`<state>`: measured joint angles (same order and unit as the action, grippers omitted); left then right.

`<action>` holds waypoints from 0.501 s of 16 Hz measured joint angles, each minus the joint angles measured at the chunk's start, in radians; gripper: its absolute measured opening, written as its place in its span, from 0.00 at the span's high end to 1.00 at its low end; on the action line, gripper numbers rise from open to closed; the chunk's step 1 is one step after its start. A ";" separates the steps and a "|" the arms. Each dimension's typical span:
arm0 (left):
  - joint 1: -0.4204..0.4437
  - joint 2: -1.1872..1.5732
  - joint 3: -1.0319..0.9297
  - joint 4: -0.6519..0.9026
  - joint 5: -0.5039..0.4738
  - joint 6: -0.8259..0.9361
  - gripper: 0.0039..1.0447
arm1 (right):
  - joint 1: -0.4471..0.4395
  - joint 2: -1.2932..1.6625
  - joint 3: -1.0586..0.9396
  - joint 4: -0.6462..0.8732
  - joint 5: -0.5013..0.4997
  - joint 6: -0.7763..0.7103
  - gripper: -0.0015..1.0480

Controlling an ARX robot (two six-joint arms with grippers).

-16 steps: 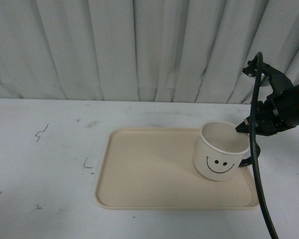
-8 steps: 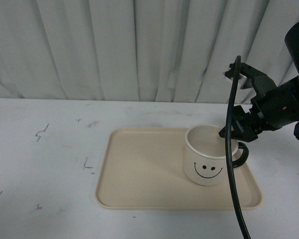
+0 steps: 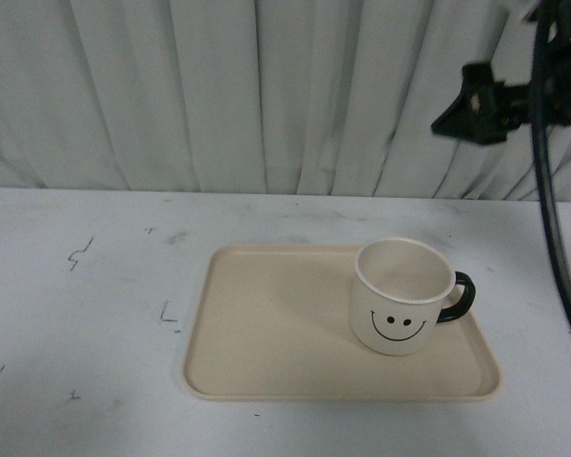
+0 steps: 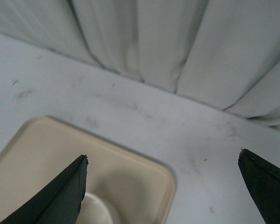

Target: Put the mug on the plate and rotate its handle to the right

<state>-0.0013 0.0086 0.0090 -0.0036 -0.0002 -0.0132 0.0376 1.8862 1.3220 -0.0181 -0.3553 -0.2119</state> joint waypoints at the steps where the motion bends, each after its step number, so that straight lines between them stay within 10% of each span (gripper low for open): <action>1: 0.000 0.000 0.000 0.000 0.000 0.000 0.06 | -0.004 -0.052 -0.036 0.053 0.033 0.012 0.06; 4: 0.000 0.000 0.000 0.000 0.000 0.000 0.06 | 0.035 -0.261 -0.361 0.557 0.327 0.126 0.25; 8: 0.000 0.000 0.000 0.000 0.000 0.000 0.06 | 0.055 -0.644 -0.742 0.682 0.459 0.193 0.67</action>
<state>-0.0013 0.0086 0.0090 -0.0036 0.0002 -0.0132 0.0929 1.2427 0.5797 0.6636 0.1032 -0.0189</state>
